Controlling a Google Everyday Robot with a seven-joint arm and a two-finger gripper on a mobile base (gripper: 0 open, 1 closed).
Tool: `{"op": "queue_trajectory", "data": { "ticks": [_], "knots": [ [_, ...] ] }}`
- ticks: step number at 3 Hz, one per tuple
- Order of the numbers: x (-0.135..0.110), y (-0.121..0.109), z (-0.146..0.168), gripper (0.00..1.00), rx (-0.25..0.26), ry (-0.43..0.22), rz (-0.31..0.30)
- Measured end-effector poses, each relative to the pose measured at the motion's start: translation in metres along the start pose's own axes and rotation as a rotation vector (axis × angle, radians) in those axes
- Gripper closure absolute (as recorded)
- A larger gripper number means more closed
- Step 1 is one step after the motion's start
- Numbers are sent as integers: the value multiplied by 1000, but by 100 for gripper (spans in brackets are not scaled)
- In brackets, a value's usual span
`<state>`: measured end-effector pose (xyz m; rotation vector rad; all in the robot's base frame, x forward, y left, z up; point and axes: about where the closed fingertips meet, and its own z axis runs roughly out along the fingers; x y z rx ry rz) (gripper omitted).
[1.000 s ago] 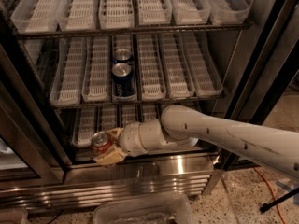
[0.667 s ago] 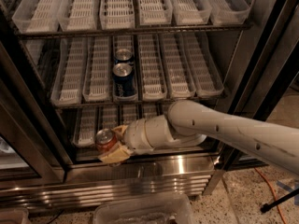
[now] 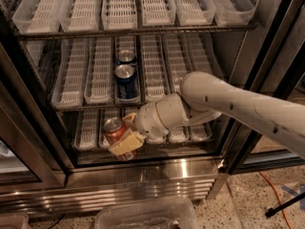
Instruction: Pick coke can from bottom shelf of fridge
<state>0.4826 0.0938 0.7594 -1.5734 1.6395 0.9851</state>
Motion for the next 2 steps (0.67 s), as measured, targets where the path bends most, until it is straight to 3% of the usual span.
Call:
{"op": "queue_trajectory", "data": {
  "ticks": [1,2],
  "knots": [
    [-13,31,-32,100,-14,52,44],
    [-12,34,-33,100,-13,57,46]
  ]
}}
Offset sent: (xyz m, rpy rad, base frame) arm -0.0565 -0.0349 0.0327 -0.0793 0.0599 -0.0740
